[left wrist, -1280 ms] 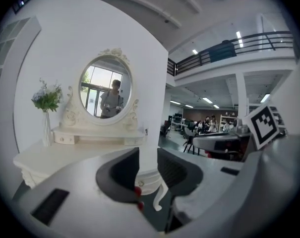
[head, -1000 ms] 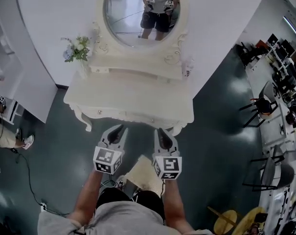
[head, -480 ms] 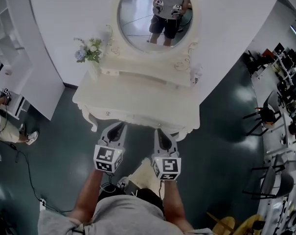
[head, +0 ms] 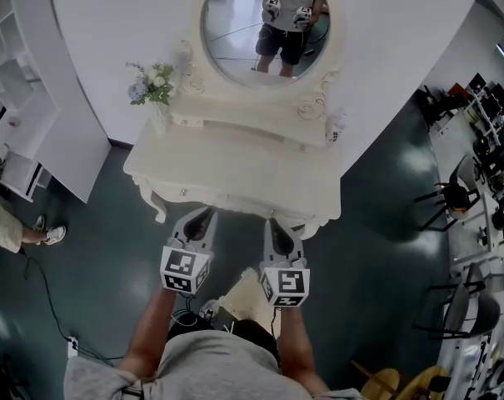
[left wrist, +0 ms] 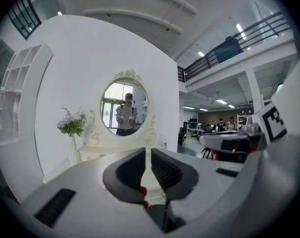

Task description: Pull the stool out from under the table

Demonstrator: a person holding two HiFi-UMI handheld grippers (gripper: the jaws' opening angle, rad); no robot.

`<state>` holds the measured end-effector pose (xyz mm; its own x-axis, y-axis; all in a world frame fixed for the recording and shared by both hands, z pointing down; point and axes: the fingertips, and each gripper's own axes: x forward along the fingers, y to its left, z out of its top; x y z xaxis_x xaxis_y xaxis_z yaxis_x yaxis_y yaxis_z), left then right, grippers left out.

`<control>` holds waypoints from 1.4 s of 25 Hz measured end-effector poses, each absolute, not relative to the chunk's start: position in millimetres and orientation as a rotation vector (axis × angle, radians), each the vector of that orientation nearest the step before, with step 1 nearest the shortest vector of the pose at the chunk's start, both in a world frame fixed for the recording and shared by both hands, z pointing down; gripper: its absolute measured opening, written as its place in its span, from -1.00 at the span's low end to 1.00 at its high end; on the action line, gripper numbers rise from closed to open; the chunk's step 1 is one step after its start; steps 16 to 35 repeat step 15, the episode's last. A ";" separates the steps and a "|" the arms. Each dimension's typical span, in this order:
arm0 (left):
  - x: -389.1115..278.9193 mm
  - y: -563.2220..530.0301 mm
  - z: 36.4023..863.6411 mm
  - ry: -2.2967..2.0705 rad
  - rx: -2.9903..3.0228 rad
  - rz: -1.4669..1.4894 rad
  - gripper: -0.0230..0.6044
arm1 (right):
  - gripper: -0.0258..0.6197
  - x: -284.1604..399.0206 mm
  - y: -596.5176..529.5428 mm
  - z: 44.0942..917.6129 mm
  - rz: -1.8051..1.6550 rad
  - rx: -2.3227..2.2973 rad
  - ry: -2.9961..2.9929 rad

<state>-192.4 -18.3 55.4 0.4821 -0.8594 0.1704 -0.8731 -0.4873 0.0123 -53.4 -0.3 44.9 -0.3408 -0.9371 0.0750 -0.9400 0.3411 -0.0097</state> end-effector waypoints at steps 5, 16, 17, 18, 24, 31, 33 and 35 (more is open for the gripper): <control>-189.4 -17.9 55.4 -1.535 2.617 0.221 -0.80 | -0.84 -50.3 1.3 45.1 0.082 1.774 -2.526; -188.7 -15.1 57.7 -1.534 2.618 0.239 -0.80 | -0.84 -48.3 5.1 46.9 0.093 1.783 -2.525; -188.7 -15.1 57.7 -1.534 2.618 0.239 -0.80 | -0.84 -48.3 5.1 46.9 0.093 1.783 -2.525; -188.7 -15.1 57.7 -1.534 2.618 0.239 -0.80 | -0.84 -48.3 5.1 46.9 0.093 1.783 -2.525; -188.7 -15.1 57.7 -1.534 2.618 0.239 -0.80 | -0.84 -48.3 5.1 46.9 0.093 1.783 -2.525; -188.7 -15.1 57.7 -1.534 2.618 0.239 -0.80 | -0.84 -48.3 5.1 46.9 0.093 1.783 -2.525; -188.7 -15.1 57.7 -1.534 2.618 0.239 -0.80 | -0.84 -48.3 5.1 46.9 0.093 1.783 -2.525; -188.7 -15.1 57.7 -1.534 2.618 0.239 -0.80 | -0.84 -48.3 5.1 46.9 0.093 1.783 -2.525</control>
